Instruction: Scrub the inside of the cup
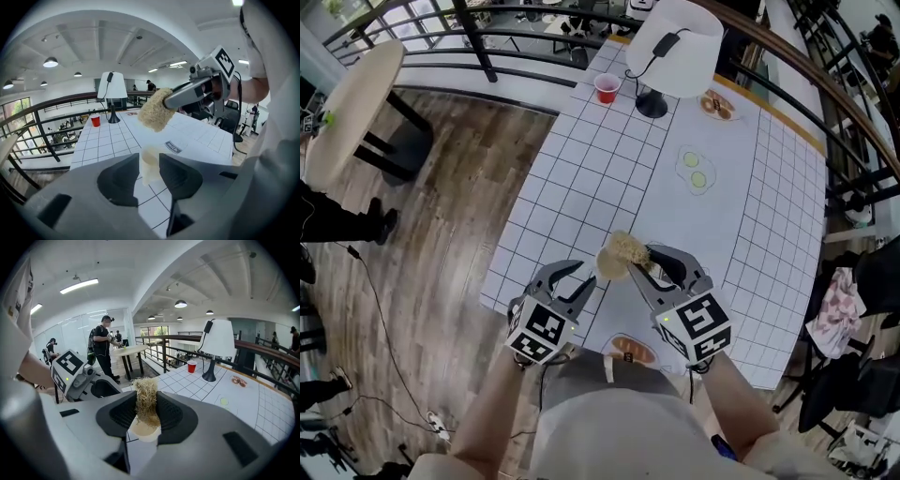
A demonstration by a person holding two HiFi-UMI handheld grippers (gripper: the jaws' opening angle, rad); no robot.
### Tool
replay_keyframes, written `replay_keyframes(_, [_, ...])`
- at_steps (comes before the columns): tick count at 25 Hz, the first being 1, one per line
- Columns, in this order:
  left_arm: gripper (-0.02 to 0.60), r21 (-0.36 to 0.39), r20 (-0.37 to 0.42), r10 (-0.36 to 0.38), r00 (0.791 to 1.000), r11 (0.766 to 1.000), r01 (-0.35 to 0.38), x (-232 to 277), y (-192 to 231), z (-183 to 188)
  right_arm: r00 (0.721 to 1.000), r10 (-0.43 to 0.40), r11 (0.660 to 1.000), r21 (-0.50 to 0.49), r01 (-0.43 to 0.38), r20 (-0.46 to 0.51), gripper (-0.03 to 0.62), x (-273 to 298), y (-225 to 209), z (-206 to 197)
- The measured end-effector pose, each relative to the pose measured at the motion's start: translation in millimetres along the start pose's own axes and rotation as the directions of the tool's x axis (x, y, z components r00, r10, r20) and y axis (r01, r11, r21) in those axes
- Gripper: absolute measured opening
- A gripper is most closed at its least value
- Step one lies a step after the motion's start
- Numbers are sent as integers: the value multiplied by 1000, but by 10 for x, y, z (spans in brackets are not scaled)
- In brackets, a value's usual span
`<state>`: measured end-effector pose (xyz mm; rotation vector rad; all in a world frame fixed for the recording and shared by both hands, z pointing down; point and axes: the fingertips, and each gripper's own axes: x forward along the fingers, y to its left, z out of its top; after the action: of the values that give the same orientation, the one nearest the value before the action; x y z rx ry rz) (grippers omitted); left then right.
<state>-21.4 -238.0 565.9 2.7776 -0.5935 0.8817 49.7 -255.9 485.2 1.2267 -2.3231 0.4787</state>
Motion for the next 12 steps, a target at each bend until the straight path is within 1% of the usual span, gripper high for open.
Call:
replay_keyframes(3, [129,65,-78,-21,997,998,26,186,-9,-297,999,27,1000,14,-27,-24,114,128,-1,-140])
replay_keyframes(5, [130,83,-112,-30,993,996,40,283,-13,-432,998,41,999,24,-40,-47,114,189,9,-247])
replay_keyframes(9, [132,101,-155,-41,987,993,57,462,-2,-585,995,55,998,39,-52,-82,114,299,1,-393])
replay_keyframes(12, [127,123,-164,-35,986,991,56,526,3,-607,993,61,997,44,-57,-105,114,366,5,-469])
